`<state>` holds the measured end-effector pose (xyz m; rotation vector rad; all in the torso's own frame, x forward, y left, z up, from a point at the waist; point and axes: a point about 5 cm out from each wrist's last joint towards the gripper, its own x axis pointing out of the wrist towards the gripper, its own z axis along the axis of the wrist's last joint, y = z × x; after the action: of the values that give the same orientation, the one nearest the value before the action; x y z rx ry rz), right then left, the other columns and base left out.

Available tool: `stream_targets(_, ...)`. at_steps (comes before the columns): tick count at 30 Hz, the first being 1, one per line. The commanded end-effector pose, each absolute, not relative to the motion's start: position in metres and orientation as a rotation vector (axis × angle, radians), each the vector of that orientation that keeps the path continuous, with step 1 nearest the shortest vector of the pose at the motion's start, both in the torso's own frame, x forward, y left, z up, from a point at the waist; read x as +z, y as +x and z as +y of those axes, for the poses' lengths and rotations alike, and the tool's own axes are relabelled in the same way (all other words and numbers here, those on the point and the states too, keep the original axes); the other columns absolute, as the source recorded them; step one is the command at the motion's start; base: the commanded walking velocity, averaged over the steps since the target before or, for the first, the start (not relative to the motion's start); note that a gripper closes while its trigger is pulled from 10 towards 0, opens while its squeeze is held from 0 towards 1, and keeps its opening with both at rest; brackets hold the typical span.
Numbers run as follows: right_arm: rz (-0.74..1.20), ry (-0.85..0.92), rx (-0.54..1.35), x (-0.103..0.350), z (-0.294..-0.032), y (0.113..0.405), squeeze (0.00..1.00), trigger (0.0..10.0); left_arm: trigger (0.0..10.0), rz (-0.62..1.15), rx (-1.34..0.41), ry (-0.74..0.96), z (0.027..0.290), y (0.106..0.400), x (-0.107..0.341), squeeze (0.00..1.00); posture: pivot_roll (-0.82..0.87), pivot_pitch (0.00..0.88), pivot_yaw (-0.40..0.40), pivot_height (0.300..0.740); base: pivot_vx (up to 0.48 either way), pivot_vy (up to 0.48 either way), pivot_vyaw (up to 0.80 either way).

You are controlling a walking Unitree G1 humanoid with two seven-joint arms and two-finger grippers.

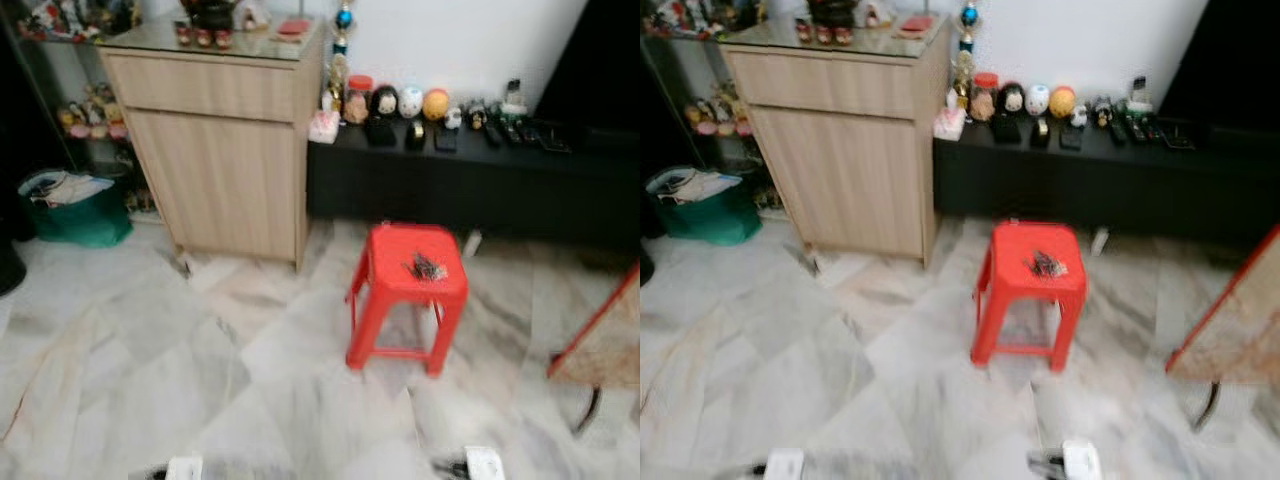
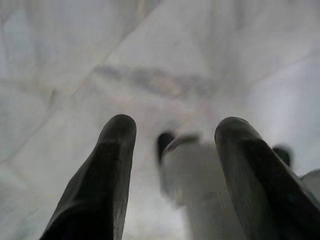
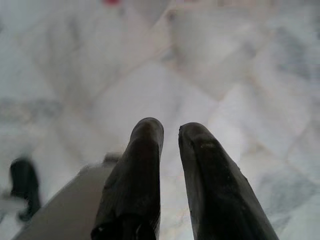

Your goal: Hang keys on a hook

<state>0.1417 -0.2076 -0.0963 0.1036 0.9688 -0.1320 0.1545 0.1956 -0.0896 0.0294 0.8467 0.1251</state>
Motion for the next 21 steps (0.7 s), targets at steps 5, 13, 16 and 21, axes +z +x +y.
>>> stream_targets(5,0.583,0.039,-0.112,-0.042,-0.203,0.239,0.00,10.0,10.0,0.465,0.185,0.071,0.228,0.233,-0.032,0.00,0.05,0.000,-0.060,0.715,0.000,0.000,0.00)
stream_targets(13,0.245,0.013,0.015,0.010,-0.202,0.281,0.00,10.0,10.0,0.089,0.100,0.102,0.217,0.260,0.020,0.00,0.06,0.000,-0.076,0.715,0.000,0.000,0.00)
stream_targets(16,0.160,-0.018,0.051,0.018,-0.198,0.278,0.00,10.0,10.0,0.032,0.044,0.083,0.208,0.251,0.027,0.00,0.05,0.000,-0.079,0.715,0.000,0.000,0.00)
stream_targets(21,0.132,0.002,-0.025,0.017,-0.206,0.269,0.00,10.0,10.0,0.031,-0.021,0.096,0.200,0.241,0.028,0.00,0.08,0.000,-0.098,0.715,0.000,0.000,0.00)
